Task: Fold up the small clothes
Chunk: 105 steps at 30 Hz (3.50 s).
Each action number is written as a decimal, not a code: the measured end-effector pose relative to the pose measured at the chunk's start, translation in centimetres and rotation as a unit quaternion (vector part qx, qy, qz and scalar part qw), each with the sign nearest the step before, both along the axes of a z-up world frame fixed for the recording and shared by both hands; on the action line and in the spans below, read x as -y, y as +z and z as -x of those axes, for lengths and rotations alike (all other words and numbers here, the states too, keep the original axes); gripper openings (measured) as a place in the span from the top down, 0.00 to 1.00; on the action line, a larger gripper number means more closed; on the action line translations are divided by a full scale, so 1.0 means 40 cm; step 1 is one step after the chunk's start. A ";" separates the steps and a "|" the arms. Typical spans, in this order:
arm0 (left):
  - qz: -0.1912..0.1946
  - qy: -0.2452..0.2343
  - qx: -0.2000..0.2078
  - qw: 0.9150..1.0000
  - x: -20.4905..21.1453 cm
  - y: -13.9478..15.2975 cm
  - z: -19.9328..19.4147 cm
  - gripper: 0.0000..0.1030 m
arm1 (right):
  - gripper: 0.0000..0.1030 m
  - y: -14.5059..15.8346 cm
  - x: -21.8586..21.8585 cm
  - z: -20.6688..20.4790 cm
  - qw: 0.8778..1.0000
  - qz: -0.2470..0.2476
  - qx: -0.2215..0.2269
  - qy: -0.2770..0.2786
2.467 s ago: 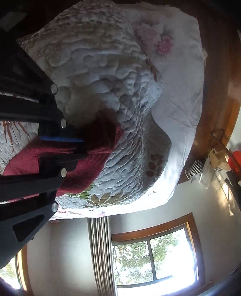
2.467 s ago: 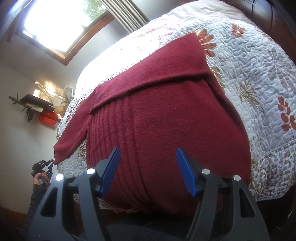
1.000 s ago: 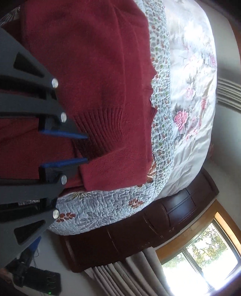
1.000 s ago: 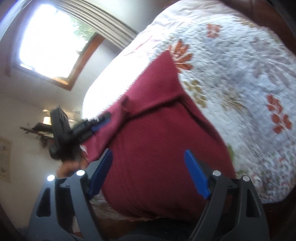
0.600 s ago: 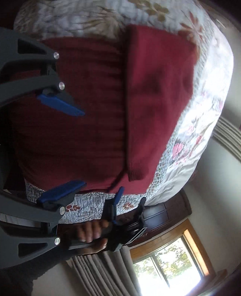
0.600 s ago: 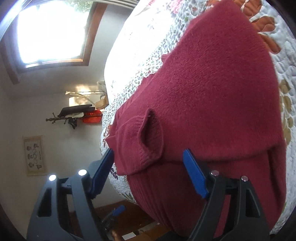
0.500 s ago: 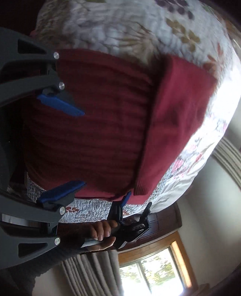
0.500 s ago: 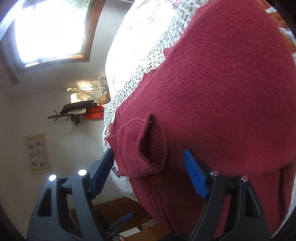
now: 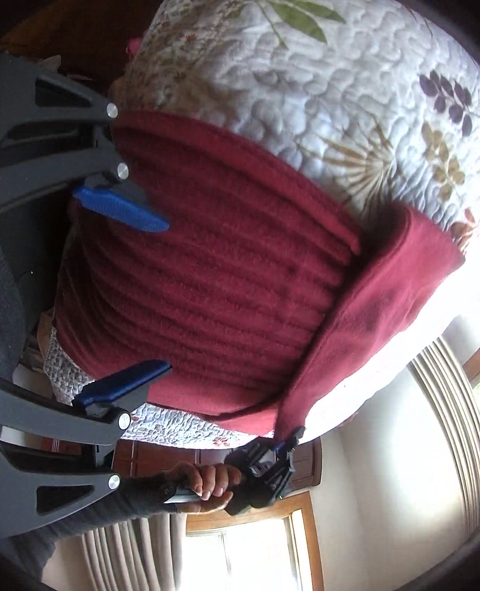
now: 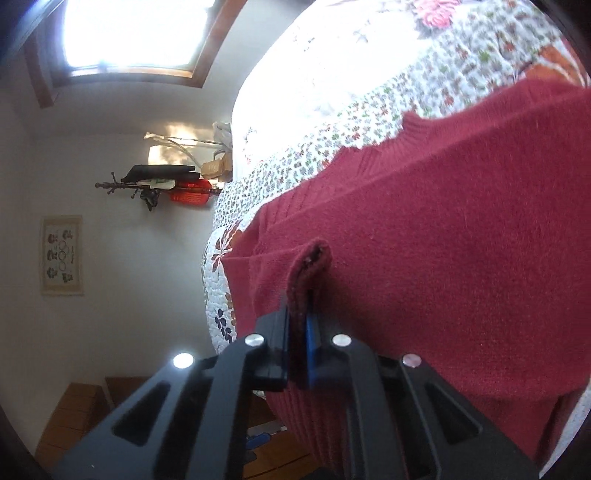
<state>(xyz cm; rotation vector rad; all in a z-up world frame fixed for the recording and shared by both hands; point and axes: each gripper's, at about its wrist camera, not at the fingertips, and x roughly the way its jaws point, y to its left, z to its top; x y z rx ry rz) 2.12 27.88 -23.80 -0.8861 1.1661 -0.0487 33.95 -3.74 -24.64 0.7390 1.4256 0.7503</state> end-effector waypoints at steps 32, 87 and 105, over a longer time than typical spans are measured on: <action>0.006 -0.050 -0.014 0.999 0.086 -0.013 -0.084 0.30 | 0.95 -0.163 0.358 0.031 0.986 0.125 0.002 -0.107; 0.088 -0.011 0.070 0.994 -0.175 -0.063 -0.384 0.08 | 0.26 -0.073 0.242 0.287 0.985 0.086 0.048 -0.143; 0.047 -0.139 -0.076 0.986 -0.225 -0.293 0.198 0.04 | 0.24 -0.334 0.407 0.955 0.979 0.184 -0.076 -0.041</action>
